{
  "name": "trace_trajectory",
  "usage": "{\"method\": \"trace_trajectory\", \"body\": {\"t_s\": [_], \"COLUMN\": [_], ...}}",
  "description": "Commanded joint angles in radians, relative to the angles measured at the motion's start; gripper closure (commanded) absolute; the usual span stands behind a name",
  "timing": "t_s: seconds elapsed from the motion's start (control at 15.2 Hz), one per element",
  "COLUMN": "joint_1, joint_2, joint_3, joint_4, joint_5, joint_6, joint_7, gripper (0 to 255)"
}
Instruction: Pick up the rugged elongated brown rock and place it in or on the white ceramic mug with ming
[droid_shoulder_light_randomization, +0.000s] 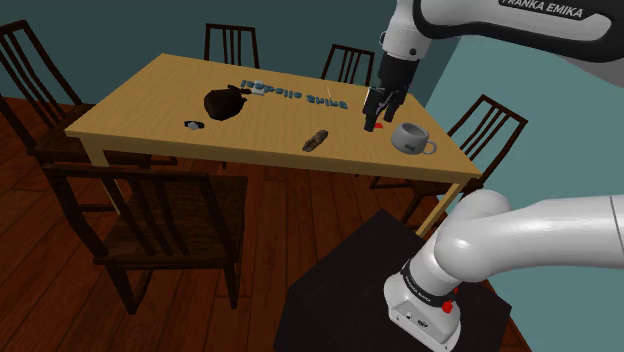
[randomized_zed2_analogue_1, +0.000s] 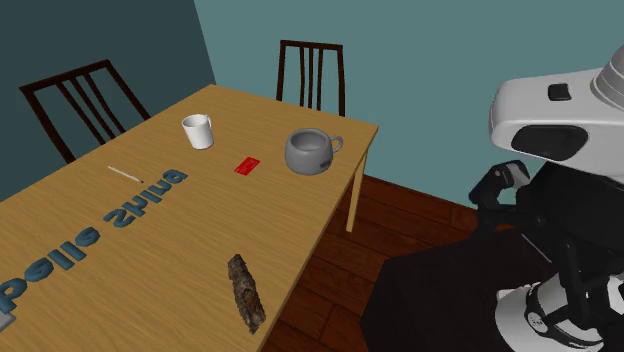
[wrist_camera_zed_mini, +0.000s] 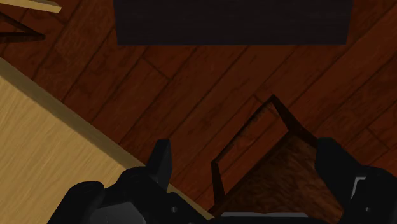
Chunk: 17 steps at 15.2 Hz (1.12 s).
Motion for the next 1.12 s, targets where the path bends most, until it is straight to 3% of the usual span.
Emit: {"method": "trace_trajectory", "body": {"t_s": [0.0, 0.53, 1.06], "joint_1": [0.000, -0.063, -0.122], "joint_2": [0.000, 0.270, 0.564], "joint_3": [0.000, 0.059, 0.079], "joint_4": [0.000, 0.039, 0.166], "joint_5": [0.000, 0.023, 0.008], "joint_6": [0.000, 0.232, 0.400], "joint_7": [0.000, 0.265, 0.515], "gripper": [0, 0, 0]}}
